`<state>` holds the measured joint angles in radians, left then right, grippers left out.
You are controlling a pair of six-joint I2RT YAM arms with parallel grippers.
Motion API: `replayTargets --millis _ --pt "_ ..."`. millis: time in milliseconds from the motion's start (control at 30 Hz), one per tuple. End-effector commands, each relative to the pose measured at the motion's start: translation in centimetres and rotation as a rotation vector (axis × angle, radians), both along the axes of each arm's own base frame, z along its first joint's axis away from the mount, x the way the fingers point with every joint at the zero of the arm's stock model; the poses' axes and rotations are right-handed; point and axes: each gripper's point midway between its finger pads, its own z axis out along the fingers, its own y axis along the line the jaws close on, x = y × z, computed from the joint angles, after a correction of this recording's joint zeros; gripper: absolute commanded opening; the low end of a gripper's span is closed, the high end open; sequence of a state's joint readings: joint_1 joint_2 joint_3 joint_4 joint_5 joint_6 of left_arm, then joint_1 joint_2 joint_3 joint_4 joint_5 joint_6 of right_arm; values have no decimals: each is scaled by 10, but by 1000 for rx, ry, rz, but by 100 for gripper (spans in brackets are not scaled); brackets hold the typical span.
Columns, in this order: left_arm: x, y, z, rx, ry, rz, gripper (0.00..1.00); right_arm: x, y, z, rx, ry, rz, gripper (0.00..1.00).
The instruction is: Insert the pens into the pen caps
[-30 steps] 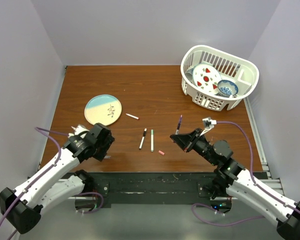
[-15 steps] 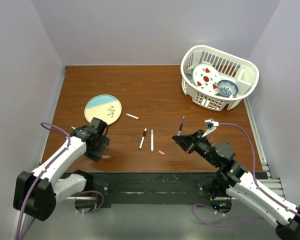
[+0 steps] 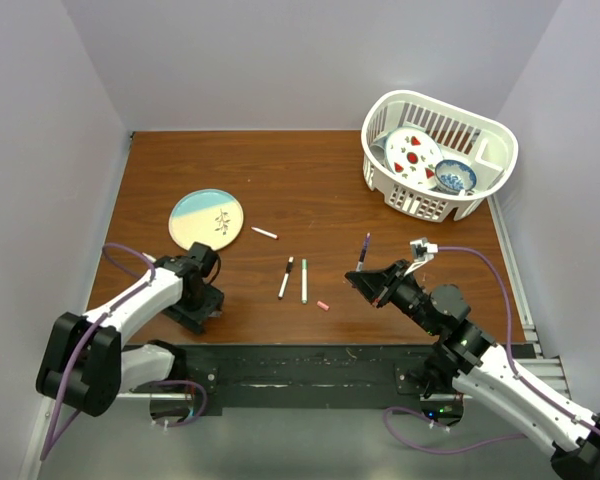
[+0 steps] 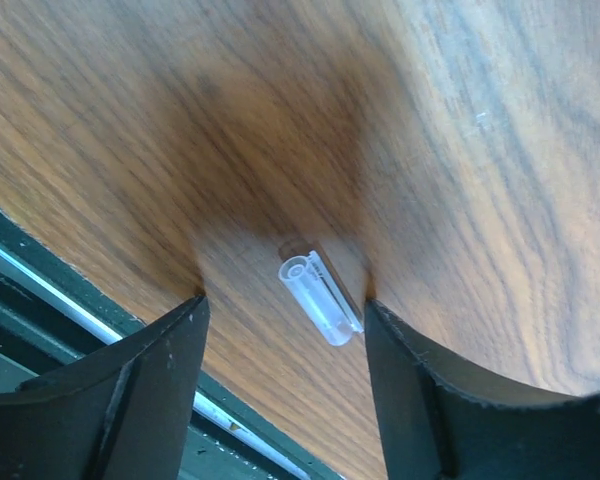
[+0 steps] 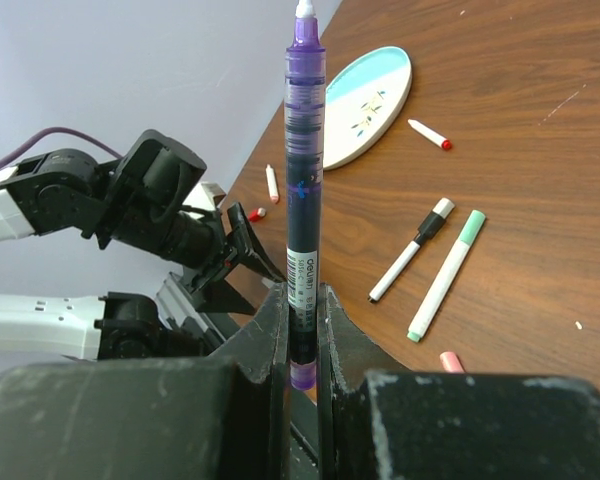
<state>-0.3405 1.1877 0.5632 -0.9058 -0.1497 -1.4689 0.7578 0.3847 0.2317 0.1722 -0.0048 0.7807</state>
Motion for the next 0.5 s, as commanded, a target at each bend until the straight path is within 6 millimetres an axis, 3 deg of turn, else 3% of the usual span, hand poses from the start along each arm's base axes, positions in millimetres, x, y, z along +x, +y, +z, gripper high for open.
replayTargets --millis 0,167,333,467 --pt "19 6 -3 44 -55 13 66 4 -4 14 12 -38 -30 0" --pt "24 14 1 87 -92 22 47 5 -3 12 12 -30 -29 0" --pt "26 18 6 109 -112 11 35 5 0 13 19 -27 -14 0" --pt "29 24 14 142 -131 3 7 4 1 15 30 -27 -11 0"
